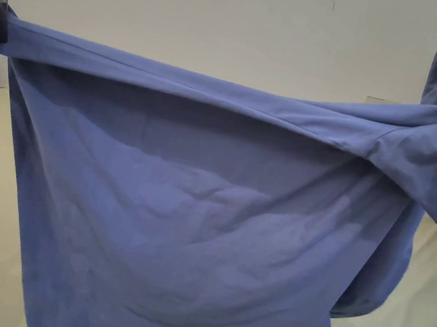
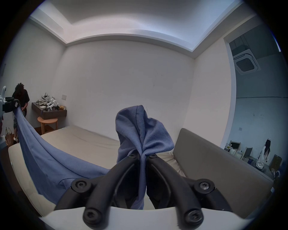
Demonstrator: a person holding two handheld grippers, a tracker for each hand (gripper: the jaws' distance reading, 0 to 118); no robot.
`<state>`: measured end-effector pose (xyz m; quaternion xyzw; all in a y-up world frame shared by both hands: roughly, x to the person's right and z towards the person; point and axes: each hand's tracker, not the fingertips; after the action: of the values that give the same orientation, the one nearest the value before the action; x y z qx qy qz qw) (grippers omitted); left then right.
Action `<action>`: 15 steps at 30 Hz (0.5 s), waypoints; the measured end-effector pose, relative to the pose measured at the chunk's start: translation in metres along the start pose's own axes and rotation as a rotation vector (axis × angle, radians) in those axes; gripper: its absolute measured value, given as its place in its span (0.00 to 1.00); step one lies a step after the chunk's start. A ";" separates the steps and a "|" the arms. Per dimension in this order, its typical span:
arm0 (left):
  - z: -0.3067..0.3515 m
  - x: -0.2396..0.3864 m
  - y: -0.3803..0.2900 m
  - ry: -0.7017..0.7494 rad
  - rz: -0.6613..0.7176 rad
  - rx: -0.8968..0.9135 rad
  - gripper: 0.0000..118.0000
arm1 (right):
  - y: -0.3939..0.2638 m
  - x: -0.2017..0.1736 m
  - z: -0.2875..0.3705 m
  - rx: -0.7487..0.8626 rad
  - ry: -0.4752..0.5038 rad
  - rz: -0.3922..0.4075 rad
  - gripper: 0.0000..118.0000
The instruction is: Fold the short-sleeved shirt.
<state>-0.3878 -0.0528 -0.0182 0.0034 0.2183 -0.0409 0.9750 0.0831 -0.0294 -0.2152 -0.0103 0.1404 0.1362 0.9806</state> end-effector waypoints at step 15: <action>-0.125 -0.022 0.044 0.024 -0.001 -0.027 0.01 | 0.052 -0.022 -0.108 0.056 -0.061 -0.022 0.07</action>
<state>-0.4572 -0.0044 -0.1219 -0.0094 0.2304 -0.0385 0.9723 0.0195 0.0085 -0.3119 0.0199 0.1141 0.1218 0.9858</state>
